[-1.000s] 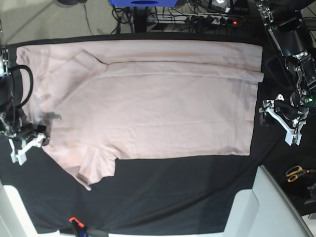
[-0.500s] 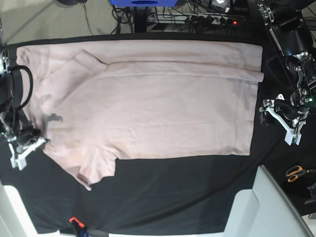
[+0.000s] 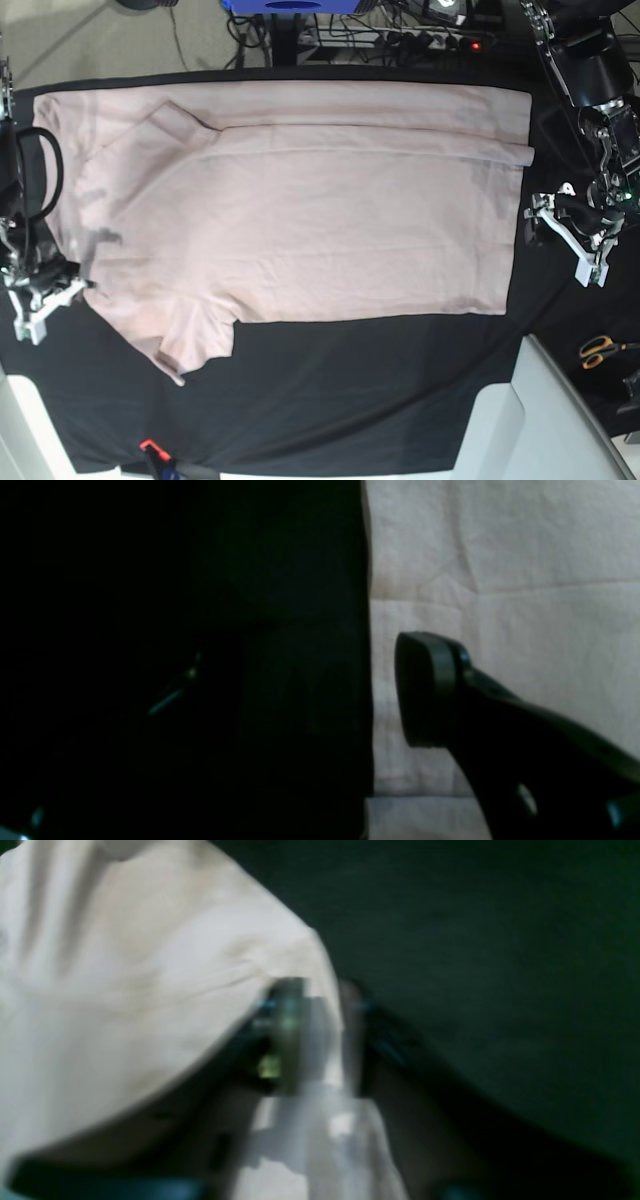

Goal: Fold the T-shirt properly
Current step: 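Lower right gripper to the sleeve side, left gripper to opposite side, then pull the sleeve side of the shirt inward with the right gripper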

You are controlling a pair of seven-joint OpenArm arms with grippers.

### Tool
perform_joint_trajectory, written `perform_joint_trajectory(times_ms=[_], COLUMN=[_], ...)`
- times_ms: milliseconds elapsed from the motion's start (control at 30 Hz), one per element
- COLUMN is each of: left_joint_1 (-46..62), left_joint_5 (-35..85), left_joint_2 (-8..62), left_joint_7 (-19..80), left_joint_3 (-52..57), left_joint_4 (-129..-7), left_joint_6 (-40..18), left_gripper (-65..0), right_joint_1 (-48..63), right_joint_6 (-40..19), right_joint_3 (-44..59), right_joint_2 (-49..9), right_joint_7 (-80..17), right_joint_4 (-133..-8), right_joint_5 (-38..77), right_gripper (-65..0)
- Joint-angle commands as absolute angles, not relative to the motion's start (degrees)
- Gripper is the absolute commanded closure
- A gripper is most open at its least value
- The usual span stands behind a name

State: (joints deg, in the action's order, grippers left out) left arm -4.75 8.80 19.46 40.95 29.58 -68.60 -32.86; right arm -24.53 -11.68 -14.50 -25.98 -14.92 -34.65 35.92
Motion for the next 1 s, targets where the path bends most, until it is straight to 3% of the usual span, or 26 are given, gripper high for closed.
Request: perform_joint_trajectory(times_ms=[0,67,367,667,833,933,967], left_joint_1=[-5.7,-5.3,-4.5,-4.6,-4.7,-4.7,-4.7], left_joint_5=[9.2,9.2,9.2,9.2,9.2,9.2,9.2], left_joint_2=[20.7,20.8,20.8,20.8,20.8,20.8,20.9], left_joint_7=[39.9,39.9,39.9,39.9,39.9,39.9,39.9], left_joint_3=[29.9,30.0,30.0,30.0,30.0,30.0,30.0], left_joint_4=[-69.5,-69.5,-69.6,-69.5,-69.5,-69.5,-69.5], left_joint_6=[-32.8,-32.8,-32.8,-32.8,-32.8,-32.8,-32.8], left_gripper=[-44.9,-44.8,-44.8,-44.8,-44.8,-44.8,-44.8], right_joint_1=[-26.1,-26.1,-26.9,-26.9,-26.9,-26.9,-26.9], right_joint_6=[-11.2,-10.9,-10.9,-13.5,-13.4,-13.4,-13.4], right_joint_3=[-14.1,-14.1,-14.4,-14.6,-14.6,-14.6,-14.6], right_joint_2=[-27.4,-27.4,-27.1,-24.4,-24.1,-24.1,-24.1], right_joint_7=[-13.8,-13.6,-13.4,-13.6,-13.7,-13.8,-13.8], right_joint_4=[-34.7,-32.4,-29.7,-29.1,-29.0,-29.0,-29.0], right_joint_5=[36.4,36.4,36.3,36.3,36.3,36.3,36.3], right_gripper=[-29.0,-38.9,-25.7,-26.3,-34.8,-33.8,-30.5])
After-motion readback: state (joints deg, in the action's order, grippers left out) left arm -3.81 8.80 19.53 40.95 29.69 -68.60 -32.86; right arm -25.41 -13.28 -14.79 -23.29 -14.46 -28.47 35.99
